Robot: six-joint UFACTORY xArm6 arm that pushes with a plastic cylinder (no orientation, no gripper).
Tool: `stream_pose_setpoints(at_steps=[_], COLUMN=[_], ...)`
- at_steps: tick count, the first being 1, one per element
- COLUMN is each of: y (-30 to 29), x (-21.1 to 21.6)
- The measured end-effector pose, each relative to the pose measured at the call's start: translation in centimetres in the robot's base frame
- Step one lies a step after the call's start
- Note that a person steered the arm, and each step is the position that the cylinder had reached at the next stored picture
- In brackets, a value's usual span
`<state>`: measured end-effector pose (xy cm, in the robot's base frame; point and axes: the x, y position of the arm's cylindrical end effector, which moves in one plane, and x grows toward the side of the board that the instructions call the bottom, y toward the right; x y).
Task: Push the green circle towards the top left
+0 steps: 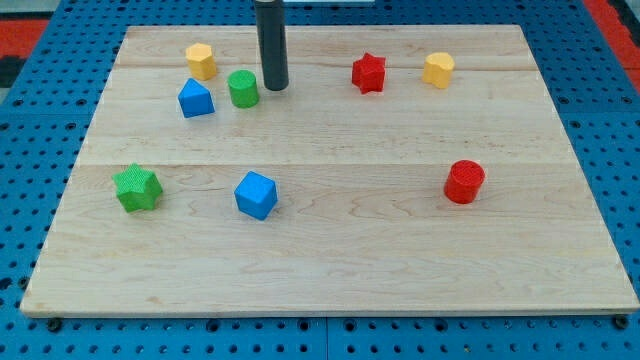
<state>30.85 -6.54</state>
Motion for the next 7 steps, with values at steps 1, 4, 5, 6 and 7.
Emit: stream_pose_setpoints(at_steps=[1, 4, 5, 6, 7], y=[0.0, -4.6, -5.6, -7.8, -4.7], x=[1.6, -1.3, -4.0, -3.3, -1.6])
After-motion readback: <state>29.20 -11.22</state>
